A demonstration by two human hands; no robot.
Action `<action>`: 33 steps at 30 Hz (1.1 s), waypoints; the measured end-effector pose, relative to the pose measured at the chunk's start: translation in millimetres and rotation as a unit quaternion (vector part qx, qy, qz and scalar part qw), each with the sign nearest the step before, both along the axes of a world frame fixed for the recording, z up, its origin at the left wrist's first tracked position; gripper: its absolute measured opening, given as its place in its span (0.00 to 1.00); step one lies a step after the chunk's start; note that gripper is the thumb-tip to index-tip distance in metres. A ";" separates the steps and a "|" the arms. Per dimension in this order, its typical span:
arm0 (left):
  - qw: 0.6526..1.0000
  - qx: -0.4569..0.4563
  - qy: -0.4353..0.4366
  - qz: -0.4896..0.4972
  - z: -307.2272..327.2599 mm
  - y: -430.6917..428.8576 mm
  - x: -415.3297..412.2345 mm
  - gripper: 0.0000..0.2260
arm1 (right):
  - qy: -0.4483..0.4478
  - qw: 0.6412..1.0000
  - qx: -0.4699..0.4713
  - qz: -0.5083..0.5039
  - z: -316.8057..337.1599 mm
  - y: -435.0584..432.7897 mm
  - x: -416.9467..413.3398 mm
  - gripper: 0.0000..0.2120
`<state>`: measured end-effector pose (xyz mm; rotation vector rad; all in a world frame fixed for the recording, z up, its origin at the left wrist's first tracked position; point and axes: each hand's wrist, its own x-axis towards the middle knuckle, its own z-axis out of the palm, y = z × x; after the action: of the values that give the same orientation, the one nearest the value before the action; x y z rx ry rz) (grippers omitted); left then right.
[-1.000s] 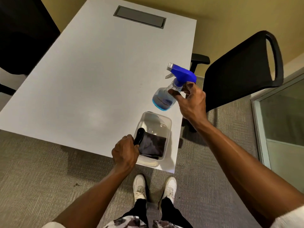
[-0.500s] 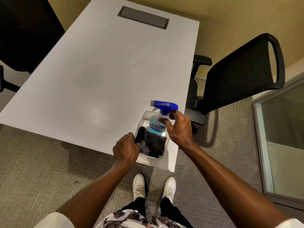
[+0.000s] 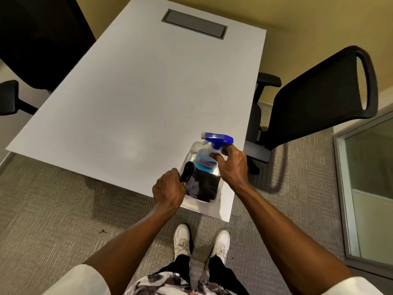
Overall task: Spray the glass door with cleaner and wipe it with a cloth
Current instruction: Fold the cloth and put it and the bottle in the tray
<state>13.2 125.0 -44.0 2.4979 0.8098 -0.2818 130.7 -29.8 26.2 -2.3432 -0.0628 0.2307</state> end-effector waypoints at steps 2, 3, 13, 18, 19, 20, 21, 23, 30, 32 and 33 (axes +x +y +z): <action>1.000 0.002 -0.003 -0.003 -0.1 1.2 -0.3 0.11 | -0.002 1.000 0.001 0.004 -2.5 1.4 -1.0 0.20; 1.000 0.001 -0.004 -0.004 0.1 1.6 -0.5 0.11 | -0.001 1.000 0.003 0.007 -3.2 2.4 -1.2 0.21; 1.000 -0.002 -0.002 -0.011 4.2 1.8 -0.2 0.11 | 0.008 1.000 -0.014 0.007 -10.9 7.6 -3.0 0.21; 1.000 0.003 0.008 -0.024 7.5 3.1 2.2 0.12 | -0.006 1.000 -0.012 0.010 -12.3 5.8 -7.2 0.20; 0.999 0.005 0.014 -0.030 9.3 3.4 3.2 0.12 | -0.005 1.000 -0.017 0.013 -10.7 4.5 -9.2 0.22; 0.999 0.009 0.019 -0.036 9.9 4.3 4.7 0.13 | -0.002 1.000 -0.021 0.015 -11.7 2.1 -11.0 0.25; 0.998 0.015 0.030 -0.044 11.7 4.8 6.3 0.14 | 0.005 1.000 -0.026 0.015 -10.5 -0.7 -13.6 0.28; 0.996 0.031 0.050 -0.069 12.8 4.6 9.7 0.16 | 0.007 1.000 -0.019 0.004 -11.4 -10.6 -20.0 0.29; 0.977 0.138 0.074 -0.145 35.6 -7.9 13.9 0.15 | -0.005 0.999 -0.038 -0.038 -17.7 -56.6 -66.3 0.24; 0.972 0.152 0.069 -0.166 43.6 -18.3 16.1 0.16 | 0.003 0.997 -0.057 -0.043 -15.5 -72.0 -81.7 0.24; 0.970 0.154 0.067 -0.177 49.4 -25.4 16.7 0.16 | 0.008 0.997 -0.063 -0.049 -12.2 -79.3 -89.4 0.24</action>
<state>29.9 99.6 5.4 2.9418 0.4784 -0.4850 41.3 -109.2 13.9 -2.4612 0.0764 0.2115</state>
